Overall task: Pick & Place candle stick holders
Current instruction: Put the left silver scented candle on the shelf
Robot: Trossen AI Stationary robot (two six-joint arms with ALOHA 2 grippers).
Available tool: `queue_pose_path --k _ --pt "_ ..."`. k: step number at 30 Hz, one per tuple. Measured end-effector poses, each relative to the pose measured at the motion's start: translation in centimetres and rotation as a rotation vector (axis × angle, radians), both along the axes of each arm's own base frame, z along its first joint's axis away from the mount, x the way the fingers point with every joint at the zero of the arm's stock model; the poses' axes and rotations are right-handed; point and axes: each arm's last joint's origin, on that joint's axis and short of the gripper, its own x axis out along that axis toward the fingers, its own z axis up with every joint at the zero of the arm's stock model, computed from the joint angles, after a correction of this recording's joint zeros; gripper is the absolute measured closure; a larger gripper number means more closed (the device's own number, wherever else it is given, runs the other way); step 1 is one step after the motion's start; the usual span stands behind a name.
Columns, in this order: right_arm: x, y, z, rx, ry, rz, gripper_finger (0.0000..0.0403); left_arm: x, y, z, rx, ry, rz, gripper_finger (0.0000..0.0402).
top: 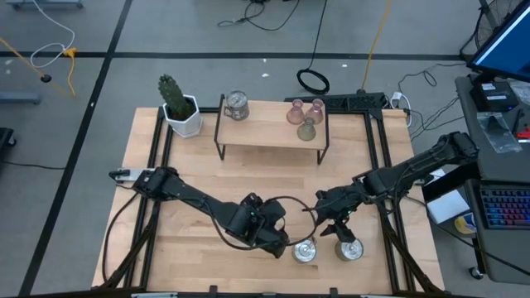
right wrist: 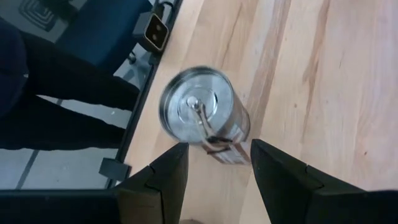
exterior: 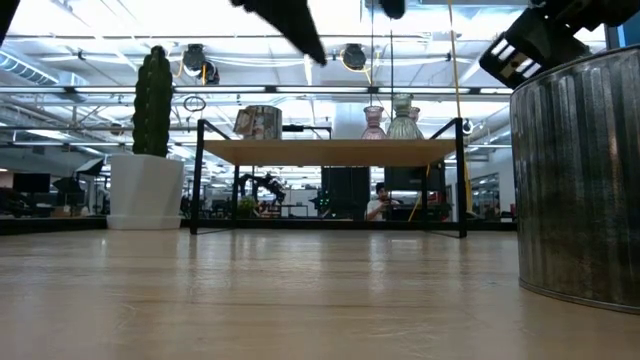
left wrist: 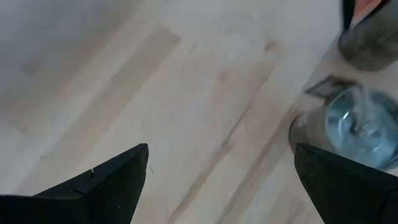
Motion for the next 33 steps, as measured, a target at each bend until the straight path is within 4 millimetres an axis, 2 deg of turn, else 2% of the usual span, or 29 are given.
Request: queue_pose_path --k 4,11,18,23,33 --pt "0.0 0.0 -0.1 0.015 0.025 -0.026 0.0236 -0.2 -0.2 -2.2 -0.011 0.04 0.02 0.0004" --pt "0.1 -0.1 -0.2 0.026 0.049 -0.079 0.0236 -0.2 -0.2 -4.2 -0.015 0.051 0.017 0.0004" --pt "0.1 -0.1 -0.2 0.063 0.086 -0.131 0.0236 -0.8 0.2 -5.9 -0.084 -0.049 -0.005 0.0004" --pt "0.4 0.2 -0.8 0.031 0.097 -0.167 0.0236 -2.8 1.1 -7.0 -0.128 -0.133 -0.022 0.0004" --pt "2.8 1.1 -3.5 0.034 0.164 -0.164 0.0236 -7.3 2.0 -8.3 -0.211 -0.253 -0.05 0.0004"
